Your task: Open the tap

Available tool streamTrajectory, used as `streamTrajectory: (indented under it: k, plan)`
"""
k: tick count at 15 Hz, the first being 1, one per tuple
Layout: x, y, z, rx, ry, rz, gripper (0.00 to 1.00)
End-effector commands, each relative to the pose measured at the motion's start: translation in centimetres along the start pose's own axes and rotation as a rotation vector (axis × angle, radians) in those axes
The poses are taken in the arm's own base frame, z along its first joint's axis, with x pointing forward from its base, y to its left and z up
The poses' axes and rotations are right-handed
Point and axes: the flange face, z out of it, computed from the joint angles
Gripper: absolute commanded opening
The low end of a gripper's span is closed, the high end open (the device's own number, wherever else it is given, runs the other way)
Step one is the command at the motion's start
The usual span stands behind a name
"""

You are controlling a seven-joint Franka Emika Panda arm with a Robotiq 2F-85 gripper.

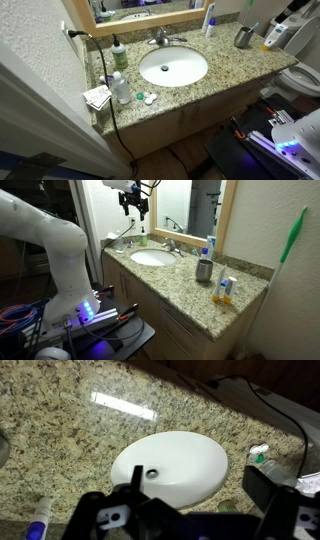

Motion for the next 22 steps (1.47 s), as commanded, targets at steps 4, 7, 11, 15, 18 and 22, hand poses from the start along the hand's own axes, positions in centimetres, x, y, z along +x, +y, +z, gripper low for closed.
streamTrajectory:
  k: [4,7,11,15,18,22]
  plan:
    - [1.5,-1.2,1.6,-0.006,-0.043,-0.058,1.00]
    - [6.6,-5.3,4.4,0.017,-0.019,-0.076,1.00]
    - [14.0,-8.0,5.6,-0.061,0.034,-0.022,1.00]
    - [14.5,-8.6,5.5,-0.063,0.051,-0.013,1.00]
    - [15.3,-8.1,5.7,-0.066,0.047,-0.003,1.00]
    - [17.4,-7.6,9.1,-0.068,-0.015,0.055,1.00]
